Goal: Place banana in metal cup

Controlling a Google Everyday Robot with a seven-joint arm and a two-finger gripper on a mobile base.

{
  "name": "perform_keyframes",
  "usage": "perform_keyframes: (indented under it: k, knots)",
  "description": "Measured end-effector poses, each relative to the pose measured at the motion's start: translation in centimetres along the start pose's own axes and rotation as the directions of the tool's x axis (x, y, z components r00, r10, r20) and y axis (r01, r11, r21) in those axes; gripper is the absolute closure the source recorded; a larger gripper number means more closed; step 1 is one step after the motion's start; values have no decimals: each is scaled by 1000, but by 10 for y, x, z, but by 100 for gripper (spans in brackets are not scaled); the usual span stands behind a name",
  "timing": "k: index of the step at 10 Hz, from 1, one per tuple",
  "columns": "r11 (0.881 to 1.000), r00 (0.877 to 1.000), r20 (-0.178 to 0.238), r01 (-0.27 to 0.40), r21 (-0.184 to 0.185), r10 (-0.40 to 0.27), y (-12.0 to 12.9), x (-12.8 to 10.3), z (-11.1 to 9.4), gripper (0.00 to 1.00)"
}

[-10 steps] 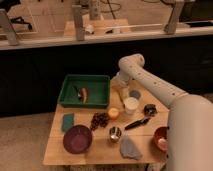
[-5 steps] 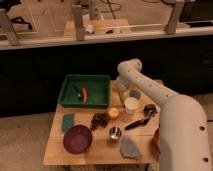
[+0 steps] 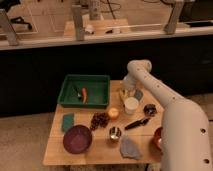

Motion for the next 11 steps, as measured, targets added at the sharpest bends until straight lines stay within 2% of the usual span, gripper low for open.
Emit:
perform_keyframes:
  k: [3, 11]
  knots:
    - [992, 991, 32, 127, -1, -127, 9, -3, 3, 20]
    - [990, 990, 36, 138, -1, -138, 10, -4, 4, 20]
